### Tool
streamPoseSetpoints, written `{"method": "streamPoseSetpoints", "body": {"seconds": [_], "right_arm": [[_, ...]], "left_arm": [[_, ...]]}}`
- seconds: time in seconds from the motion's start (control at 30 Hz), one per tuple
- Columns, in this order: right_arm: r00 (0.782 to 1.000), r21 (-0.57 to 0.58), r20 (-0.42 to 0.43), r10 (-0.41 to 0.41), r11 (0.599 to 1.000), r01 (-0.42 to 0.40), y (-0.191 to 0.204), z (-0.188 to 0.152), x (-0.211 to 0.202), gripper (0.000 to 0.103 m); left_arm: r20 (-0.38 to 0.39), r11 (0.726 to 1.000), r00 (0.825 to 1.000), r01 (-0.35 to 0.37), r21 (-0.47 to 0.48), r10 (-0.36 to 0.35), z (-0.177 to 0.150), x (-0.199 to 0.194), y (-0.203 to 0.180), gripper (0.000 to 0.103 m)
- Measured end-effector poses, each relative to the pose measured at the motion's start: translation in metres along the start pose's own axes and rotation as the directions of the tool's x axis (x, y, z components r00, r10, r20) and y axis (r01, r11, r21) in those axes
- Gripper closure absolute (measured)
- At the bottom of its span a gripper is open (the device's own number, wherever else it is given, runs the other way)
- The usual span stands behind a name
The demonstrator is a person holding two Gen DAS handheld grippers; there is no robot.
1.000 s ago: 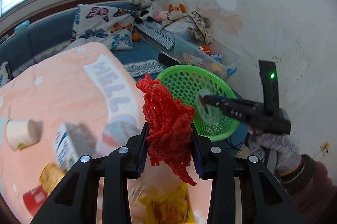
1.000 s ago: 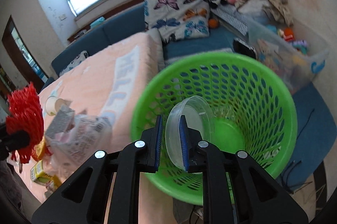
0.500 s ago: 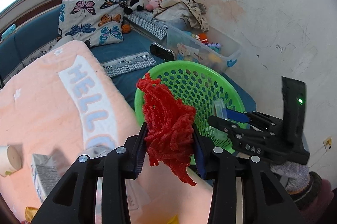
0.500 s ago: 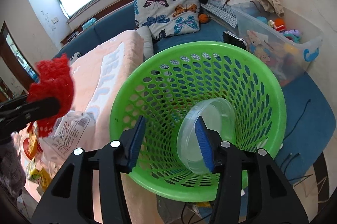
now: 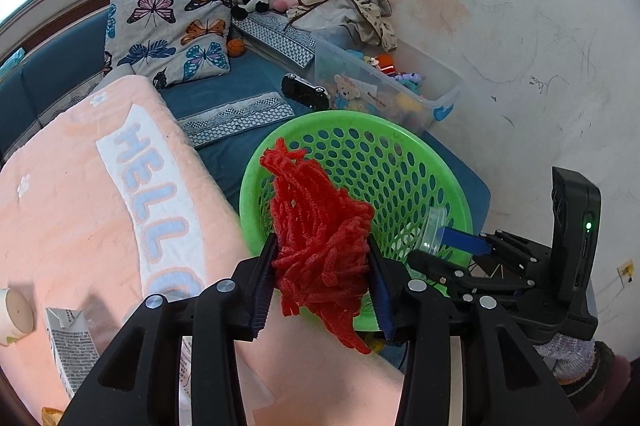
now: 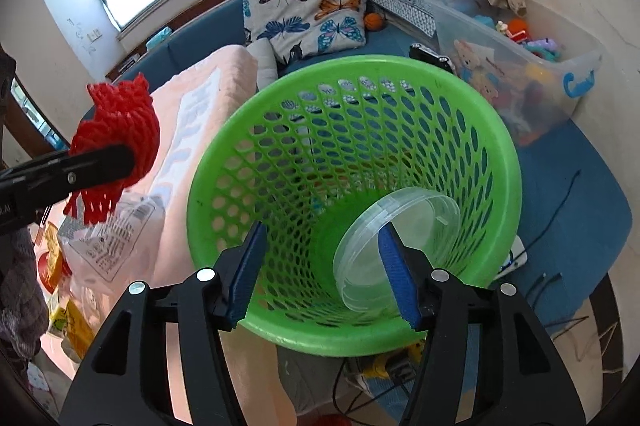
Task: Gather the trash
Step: 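Carry both items to the green basket and open both tools to drop them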
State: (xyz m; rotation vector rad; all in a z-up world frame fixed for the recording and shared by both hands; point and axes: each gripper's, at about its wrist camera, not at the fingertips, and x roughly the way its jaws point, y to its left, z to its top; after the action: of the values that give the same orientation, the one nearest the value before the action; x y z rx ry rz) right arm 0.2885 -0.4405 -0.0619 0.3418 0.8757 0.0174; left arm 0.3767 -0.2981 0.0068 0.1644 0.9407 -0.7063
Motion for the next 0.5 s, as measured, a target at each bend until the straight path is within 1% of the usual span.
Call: {"method": "streamPoseSetpoints", "body": {"seconds": [0.1,0.2,0.4,0.5], "right_arm": [[1.000,0.009,0.000,0.019,1.000,-0.019,-0.002,-0.004,-0.006,0.044],[1.000,-0.001,0.009,0.012,1.000,-0.012,-0.001,-0.007,-0.014,0.042],[1.000,-0.007,0.022,0.006,1.000,-0.006,0.001,-0.011,-0.024,0.042],[1.000,-0.009,0.025,-0.001,1.000,0.001,0.002,-0.013,-0.029,0.042]], "left_arm": [[-0.001,1.000,1.000,0.004,-0.001,-0.004,0.001,0.001,-0.001,0.062],[0.002,1.000,1.000,0.003,0.002,-0.003,0.001,0.001,-0.001,0.062],[-0.002,1.000,1.000,-0.004,0.018,0.004,0.004,0.004,-0.008,0.061],[-0.019,1.000,1.000,-0.008,0.022,0.008,0.009,0.013,-0.012,0.059]]}}
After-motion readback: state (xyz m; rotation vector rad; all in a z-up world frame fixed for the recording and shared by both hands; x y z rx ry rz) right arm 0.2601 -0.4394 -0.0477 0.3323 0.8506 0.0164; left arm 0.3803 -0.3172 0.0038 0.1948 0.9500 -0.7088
